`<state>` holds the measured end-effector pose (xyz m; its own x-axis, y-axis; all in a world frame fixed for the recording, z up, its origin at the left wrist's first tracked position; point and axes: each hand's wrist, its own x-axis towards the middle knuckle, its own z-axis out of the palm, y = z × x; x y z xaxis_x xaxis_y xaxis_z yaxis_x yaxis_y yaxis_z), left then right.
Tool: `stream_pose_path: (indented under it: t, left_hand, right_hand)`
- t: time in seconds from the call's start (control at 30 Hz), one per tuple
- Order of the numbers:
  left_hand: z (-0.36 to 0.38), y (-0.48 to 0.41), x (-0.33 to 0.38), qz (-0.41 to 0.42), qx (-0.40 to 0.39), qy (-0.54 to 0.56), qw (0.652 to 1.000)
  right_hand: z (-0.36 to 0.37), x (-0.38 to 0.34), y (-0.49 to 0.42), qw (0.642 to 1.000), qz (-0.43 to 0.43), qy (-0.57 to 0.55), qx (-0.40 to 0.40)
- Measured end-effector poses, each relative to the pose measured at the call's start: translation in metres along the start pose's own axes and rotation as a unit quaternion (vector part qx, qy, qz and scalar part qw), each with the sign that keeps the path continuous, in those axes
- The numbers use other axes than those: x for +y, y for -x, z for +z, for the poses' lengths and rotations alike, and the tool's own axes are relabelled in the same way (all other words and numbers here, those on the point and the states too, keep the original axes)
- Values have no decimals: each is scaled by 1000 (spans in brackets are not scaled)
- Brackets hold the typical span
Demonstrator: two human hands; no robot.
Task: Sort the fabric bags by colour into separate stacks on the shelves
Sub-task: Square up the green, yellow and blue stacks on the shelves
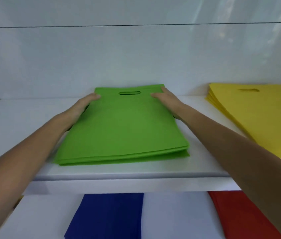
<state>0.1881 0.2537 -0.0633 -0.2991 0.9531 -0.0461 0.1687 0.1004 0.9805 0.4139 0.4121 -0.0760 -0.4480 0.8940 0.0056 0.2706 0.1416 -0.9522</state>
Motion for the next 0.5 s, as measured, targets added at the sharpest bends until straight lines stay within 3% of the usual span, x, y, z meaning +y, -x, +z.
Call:
stream_pose_path:
  t: [0.13, 0.3, 0.4, 0.5]
  left_hand:
    - [-7, -5, 0, 24, -41, 61, 997]
    - [-15, -12, -8, 8, -57, 44, 997]
    - [-12, -15, -11, 24, -37, 44, 998]
    - [-5, -15, -8, 49, 16, 108, 993]
  right_hand:
    - [10, -6, -7, 999, 21, 30, -3]
    - [16, -5, -14, 991, 31, 131, 13]
    - [14, -8, -7, 997, 24, 78, 7]
    - [10, -6, 3, 997, -6, -69, 34]
